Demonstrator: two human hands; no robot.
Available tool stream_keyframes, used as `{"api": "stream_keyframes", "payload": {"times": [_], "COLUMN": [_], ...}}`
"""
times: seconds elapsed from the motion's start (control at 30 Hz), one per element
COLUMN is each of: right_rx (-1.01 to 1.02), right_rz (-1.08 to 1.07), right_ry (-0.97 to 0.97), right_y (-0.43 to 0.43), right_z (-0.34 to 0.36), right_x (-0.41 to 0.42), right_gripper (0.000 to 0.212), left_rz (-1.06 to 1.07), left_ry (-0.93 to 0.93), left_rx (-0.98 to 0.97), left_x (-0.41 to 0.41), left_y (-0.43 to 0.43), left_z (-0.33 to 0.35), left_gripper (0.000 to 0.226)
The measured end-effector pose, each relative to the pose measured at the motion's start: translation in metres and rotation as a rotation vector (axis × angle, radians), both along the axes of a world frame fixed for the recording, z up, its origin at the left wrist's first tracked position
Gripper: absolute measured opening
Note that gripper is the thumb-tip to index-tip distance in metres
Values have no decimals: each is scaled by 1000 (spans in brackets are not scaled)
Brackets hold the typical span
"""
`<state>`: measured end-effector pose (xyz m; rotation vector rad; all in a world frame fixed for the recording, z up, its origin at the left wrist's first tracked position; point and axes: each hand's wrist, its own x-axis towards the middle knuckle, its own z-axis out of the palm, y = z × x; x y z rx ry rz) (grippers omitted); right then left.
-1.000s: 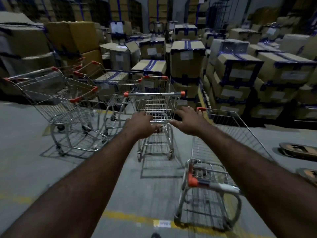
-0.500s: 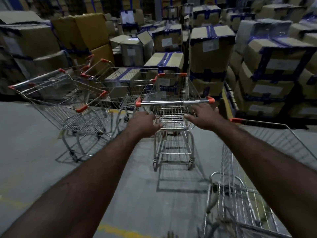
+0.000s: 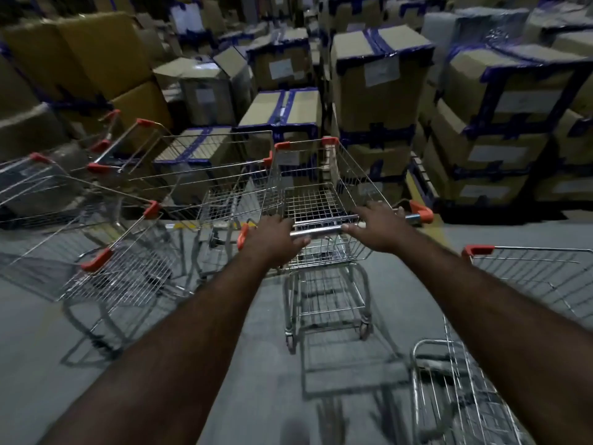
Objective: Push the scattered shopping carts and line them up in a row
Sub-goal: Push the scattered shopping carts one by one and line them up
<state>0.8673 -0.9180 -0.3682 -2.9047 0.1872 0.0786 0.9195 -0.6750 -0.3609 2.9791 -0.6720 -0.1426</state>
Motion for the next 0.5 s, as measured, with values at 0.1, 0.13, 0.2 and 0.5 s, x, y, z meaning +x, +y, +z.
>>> {"api": "stream_keyframes", "payload": {"times": [0.1, 0.13, 0.2, 0.5], "right_rx": [19, 21, -7, -97], "right_rz": [-25, -40, -89, -216], "right_ry": [80, 106, 173, 410], "right_y": [1, -1, -5, -19], "right_z": [-22, -30, -42, -45], "right_x": [40, 51, 70, 134], "right_gripper": [71, 71, 77, 110], "left_rz": [-32, -42, -55, -222], "left_ry": [99, 133, 162, 154], "left_rx": [99, 143, 208, 234], "left_x": [49, 63, 87, 166], "left_y": [5, 7, 11, 1], "left_z": [-27, -37, -53, -68], "left_gripper": [95, 102, 106, 81]}}
